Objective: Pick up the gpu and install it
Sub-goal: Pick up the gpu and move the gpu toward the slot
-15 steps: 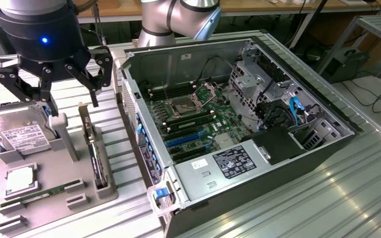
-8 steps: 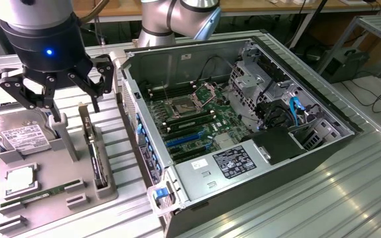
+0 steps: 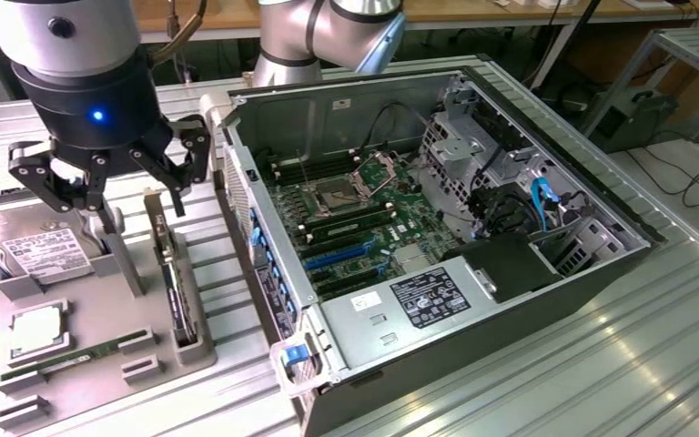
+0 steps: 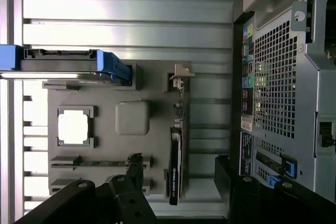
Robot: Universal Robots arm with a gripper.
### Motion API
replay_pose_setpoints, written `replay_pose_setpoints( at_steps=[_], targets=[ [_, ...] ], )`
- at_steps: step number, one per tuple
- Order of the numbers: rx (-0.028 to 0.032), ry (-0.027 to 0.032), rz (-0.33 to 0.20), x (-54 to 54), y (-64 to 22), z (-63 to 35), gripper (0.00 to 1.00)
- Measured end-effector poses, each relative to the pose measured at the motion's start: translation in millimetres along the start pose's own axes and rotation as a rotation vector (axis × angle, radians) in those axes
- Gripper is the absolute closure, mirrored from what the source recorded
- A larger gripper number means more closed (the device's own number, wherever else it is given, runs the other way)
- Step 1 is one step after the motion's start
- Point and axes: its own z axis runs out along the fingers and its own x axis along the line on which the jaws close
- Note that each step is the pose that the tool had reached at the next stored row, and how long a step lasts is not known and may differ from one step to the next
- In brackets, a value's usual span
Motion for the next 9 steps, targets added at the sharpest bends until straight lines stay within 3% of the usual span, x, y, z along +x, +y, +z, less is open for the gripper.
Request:
replay_pose_setpoints(
  at_steps=[9],
  targets=[
    [0.0001, 0.0015, 0.0, 0.3, -0.8, 16.4, 0.34]
  ],
)
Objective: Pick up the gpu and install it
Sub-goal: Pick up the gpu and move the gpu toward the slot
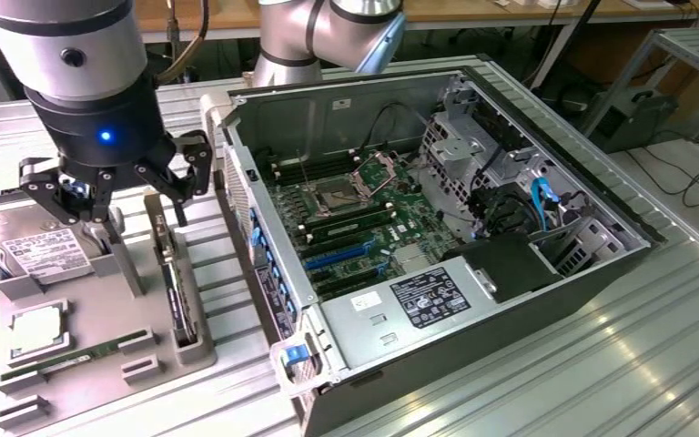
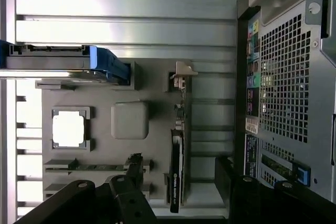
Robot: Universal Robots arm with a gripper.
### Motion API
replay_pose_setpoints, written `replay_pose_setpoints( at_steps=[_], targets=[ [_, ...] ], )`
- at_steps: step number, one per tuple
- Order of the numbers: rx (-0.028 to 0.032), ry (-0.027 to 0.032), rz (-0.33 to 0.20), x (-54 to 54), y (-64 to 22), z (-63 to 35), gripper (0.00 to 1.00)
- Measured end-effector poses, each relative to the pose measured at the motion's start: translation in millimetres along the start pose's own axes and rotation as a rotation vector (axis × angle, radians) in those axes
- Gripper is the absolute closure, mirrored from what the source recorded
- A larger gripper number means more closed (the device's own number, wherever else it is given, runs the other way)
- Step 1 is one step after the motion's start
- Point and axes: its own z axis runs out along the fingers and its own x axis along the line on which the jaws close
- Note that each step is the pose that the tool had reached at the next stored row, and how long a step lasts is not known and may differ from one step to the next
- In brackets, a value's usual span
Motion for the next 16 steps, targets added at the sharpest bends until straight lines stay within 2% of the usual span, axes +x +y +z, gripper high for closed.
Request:
replay_pose_setpoints(
  at_steps=[1, 2, 16],
  targets=[
    [-0.0005, 0.0158, 0.0, 0.4, -7.3, 16.4, 0.34],
    [-0.0005, 0.0251, 0.0, 0.7, -12.5, 28.1, 0.34],
    [-0.0005, 0.0284, 0.0, -1.3, -17.3, 56.1, 0.34]
  ],
)
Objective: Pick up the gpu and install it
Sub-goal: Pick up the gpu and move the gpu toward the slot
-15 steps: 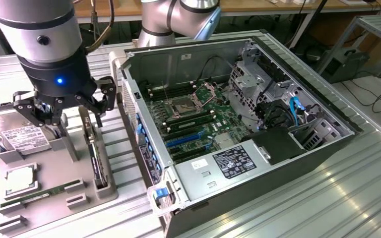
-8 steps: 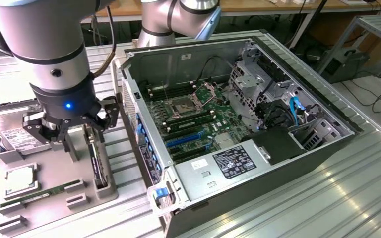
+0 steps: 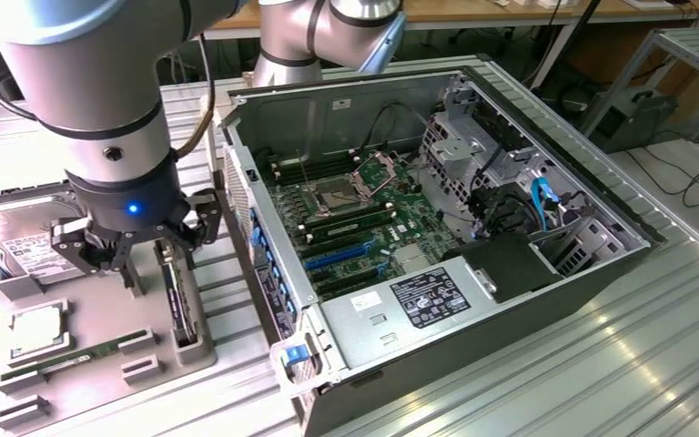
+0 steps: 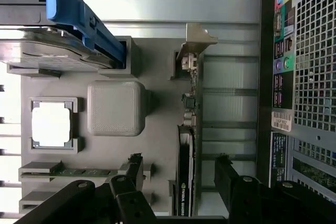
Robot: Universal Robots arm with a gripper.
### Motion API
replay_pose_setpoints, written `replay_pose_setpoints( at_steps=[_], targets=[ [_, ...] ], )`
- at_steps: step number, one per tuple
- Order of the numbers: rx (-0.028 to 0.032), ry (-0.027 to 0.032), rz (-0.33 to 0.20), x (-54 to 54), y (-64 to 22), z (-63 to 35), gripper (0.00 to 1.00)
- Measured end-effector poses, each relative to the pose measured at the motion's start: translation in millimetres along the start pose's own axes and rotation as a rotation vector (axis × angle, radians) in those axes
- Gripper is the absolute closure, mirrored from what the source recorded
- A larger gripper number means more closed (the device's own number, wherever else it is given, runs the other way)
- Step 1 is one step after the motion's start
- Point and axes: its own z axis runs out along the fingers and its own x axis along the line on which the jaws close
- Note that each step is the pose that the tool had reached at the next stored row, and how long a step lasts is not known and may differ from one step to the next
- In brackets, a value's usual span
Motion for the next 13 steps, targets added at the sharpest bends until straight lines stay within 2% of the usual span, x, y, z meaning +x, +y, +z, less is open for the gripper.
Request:
replay_pose_setpoints(
  at_steps=[13],
  targets=[
    [-0.0001, 0.0042, 0.0, -5.9, -2.8, 24.3, 0.34]
  ],
)
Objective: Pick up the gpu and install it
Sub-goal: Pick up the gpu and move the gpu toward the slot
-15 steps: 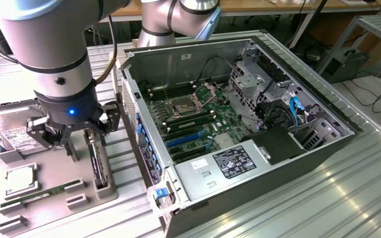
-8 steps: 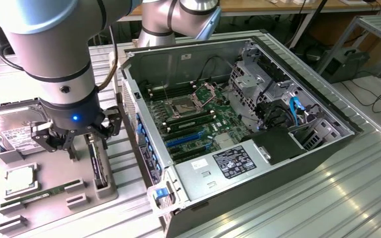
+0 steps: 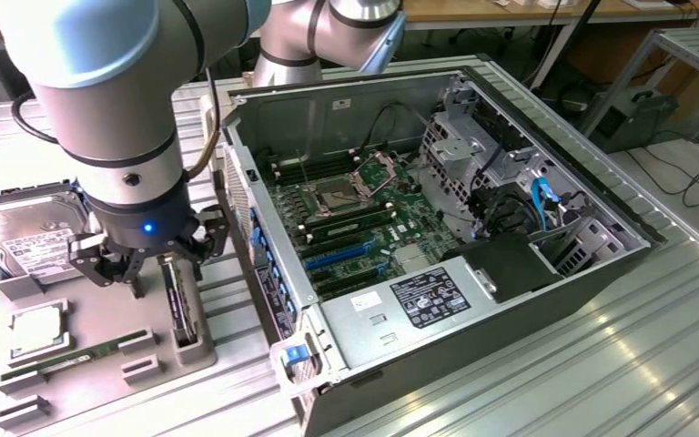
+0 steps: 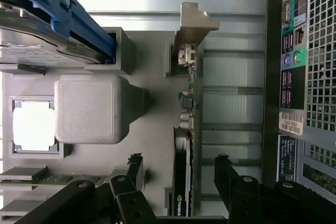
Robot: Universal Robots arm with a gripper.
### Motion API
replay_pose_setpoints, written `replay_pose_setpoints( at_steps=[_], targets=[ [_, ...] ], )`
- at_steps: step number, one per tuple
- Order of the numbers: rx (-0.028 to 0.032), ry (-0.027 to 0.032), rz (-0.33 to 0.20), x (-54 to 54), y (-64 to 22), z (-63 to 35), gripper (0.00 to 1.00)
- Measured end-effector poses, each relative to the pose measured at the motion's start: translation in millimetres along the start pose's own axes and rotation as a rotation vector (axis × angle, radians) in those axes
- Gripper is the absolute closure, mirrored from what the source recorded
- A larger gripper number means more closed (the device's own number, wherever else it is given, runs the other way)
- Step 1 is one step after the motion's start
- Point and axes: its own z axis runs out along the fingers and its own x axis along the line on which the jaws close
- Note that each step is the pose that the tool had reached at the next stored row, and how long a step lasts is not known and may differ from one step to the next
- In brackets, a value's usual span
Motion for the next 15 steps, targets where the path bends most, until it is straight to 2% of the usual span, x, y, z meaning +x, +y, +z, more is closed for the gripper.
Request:
replay_pose_setpoints(
  at_steps=[9, 10, 15],
  targets=[
    [0.0015, 0.0057, 0.0, -1.4, -0.8, 16.3, 0.34],
    [0.0032, 0.0057, 0.0, -1.4, -0.9, 16.7, 0.34],
    [0.0035, 0.0057, 0.0, -1.3, -0.8, 16.7, 0.34]
  ],
)
